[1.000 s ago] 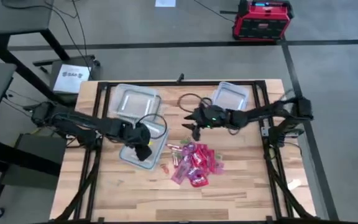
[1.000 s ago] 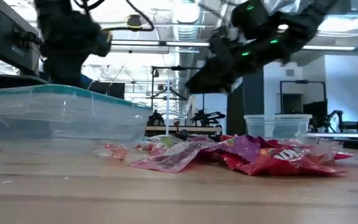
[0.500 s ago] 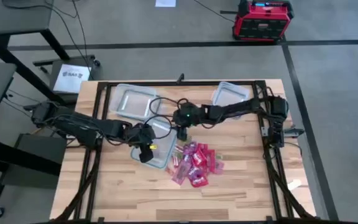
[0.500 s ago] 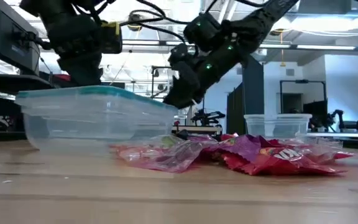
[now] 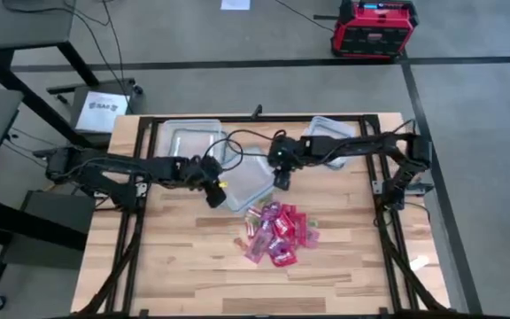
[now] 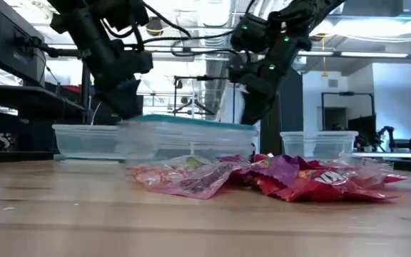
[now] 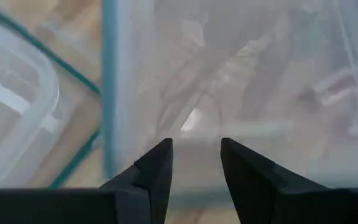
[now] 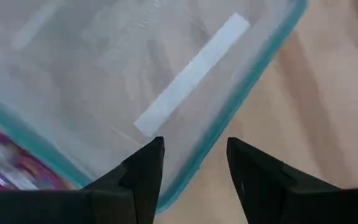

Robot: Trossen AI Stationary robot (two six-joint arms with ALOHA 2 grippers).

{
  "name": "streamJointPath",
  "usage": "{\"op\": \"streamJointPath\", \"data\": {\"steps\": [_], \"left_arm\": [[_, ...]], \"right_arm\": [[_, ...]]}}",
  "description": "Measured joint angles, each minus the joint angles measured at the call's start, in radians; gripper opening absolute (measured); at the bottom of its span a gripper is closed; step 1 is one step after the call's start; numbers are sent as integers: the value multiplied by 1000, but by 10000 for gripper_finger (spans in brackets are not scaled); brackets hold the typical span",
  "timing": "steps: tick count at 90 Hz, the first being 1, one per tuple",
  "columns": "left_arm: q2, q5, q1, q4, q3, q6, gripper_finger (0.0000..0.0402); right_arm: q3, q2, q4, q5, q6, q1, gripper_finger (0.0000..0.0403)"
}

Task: Sort candy
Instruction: Open the bottom left transparent bin

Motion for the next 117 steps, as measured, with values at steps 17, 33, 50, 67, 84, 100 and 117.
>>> {"op": "streamJointPath", "data": {"steps": [17,33,50,67,84,100,117], "left_arm": [[0,2,1,21,26,42,123],[0,2,1,133,35,86,123],[0,34,18,265,35,109,123],[0,90,61,365,36,171,123],[1,222,111,432,37,194,123],[87,250,122,448,89,208,123],[248,269,123,436,214,305,123]], "right_arm": [[-25,-80,-80,16,47,-36,166],[-28,-171,-79,5,43,-29,166],[-100,-318,-58,-5,61,-3,166],[-378,-491,153,-30,167,53,166],[-620,-582,416,-87,247,180,166],[-772,-573,660,-66,256,259,166],[-818,-562,708,17,255,241,166]]}}
